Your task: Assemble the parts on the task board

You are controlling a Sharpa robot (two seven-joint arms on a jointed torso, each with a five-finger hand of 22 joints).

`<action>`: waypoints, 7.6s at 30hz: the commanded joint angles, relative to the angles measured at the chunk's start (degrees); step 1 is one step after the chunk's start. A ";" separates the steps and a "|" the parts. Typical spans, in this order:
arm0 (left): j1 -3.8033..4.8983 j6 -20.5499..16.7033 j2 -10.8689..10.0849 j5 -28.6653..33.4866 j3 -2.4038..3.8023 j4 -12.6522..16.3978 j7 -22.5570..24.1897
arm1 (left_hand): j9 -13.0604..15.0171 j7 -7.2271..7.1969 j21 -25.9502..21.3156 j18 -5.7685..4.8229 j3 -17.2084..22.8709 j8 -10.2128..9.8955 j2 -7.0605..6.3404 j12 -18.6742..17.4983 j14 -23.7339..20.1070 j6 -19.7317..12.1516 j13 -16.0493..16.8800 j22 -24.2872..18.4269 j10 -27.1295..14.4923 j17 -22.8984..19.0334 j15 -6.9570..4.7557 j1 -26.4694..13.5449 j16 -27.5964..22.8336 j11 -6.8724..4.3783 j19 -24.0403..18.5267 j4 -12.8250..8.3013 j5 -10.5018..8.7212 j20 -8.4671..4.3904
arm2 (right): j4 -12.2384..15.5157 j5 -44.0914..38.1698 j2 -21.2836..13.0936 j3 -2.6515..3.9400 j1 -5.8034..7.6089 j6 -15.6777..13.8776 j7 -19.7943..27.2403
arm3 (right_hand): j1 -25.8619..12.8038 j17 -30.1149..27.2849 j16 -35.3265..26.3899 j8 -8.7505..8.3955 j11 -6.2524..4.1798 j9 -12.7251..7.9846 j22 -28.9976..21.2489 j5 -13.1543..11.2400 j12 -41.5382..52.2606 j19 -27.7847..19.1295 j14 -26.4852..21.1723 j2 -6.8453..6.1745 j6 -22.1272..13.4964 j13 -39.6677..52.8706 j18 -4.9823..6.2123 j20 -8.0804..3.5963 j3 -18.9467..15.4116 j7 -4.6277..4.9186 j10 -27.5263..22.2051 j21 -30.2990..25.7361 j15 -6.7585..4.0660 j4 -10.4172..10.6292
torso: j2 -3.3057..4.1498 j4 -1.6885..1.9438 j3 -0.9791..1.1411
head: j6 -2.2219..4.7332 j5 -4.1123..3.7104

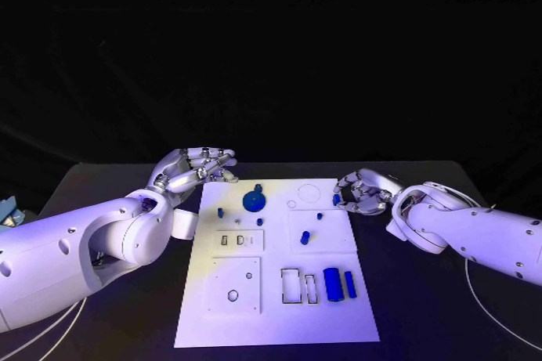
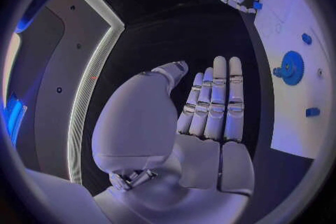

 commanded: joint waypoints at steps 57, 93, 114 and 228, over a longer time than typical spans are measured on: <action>0.06 1.00 0.02 0.17 0.04 -0.61 0.06 | -0.08 0.29 0.30 0.57 0.13 -0.35 0.09 -0.17 -0.60 -0.29 0.00 0.11 -0.57 0.29 -0.02 -0.50 0.42 0.11 -0.52 -0.58 -0.26 0.28 | 10.31 -1.52 0.98 0.02 1.01 -7.38 -8.55 | -0.77 15.09 0.47 6.39 -2.66 4.07 1.24 -2.84 0.05 0.68 6.18 6.75 4.56 0.09 -0.53 -1.89 3.58 -2.71 1.28 0.34 -1.99 -1.19 | -0.60 -0.26 -0.23 | -0.84 0.99; 0.08 0.79 2.35 0.17 0.02 -3.85 0.04 | -0.08 0.27 0.33 0.56 0.10 -0.36 0.07 -0.13 -0.69 -0.25 0.02 0.11 -0.52 0.36 0.00 -0.63 0.47 0.11 -0.59 -0.57 -0.28 0.31 | 12.66 -12.66 18.99 -1.91 -2.82 -3.44 -22.30 | -2.46 15.09 0.47 7.30 -2.75 4.65 0.72 -2.55 -0.92 0.35 6.18 5.82 4.37 -0.87 -0.36 -1.87 3.08 -2.88 0.78 -0.39 -2.03 -0.82 | -1.16 -0.34 -0.60 | -2.47 4.57; 0.09 0.85 2.23 0.17 0.02 -3.79 0.01 | -0.07 0.26 0.35 0.56 0.12 -0.37 0.09 -0.12 -0.78 -0.20 0.03 0.11 -0.48 0.42 0.00 -0.66 0.51 0.10 -0.66 -0.61 -0.27 0.33 | 11.62 -16.10 19.88 -1.95 -3.70 -3.34 -23.48 | -2.77 15.09 0.47 7.47 -2.80 4.72 0.78 -2.55 -0.96 0.41 6.18 5.36 4.35 -0.89 -0.37 -1.92 2.88 -2.92 0.82 -0.38 -2.09 -0.83 | -1.23 -0.39 -0.59 | -3.13 4.87; 7.55 38.60 17.32 -54.60 -3.15 -18.18 -57.92 | 24.74 -8.68 39.17 -0.55 -13.94 30.43 4.65 63.36 25.07 -3.87 53.43 27.82 7.89 60.54 -8.70 -19.69 57.79 -9.00 10.64 5.97 -2.28 -8.29 | 14.91 27.79 -2.82 -1.00 4.79 -10.46 -4.03 | -1.74 9.39 -1.67 0.39 0.26 -3.44 -5.31 -0.62 -4.84 -3.55 4.68 2.85 -3.21 -6.01 1.33 0.37 -7.91 0.49 -5.22 -8.95 0.45 7.29 | -4.70 -0.67 0.26 | -5.54 6.87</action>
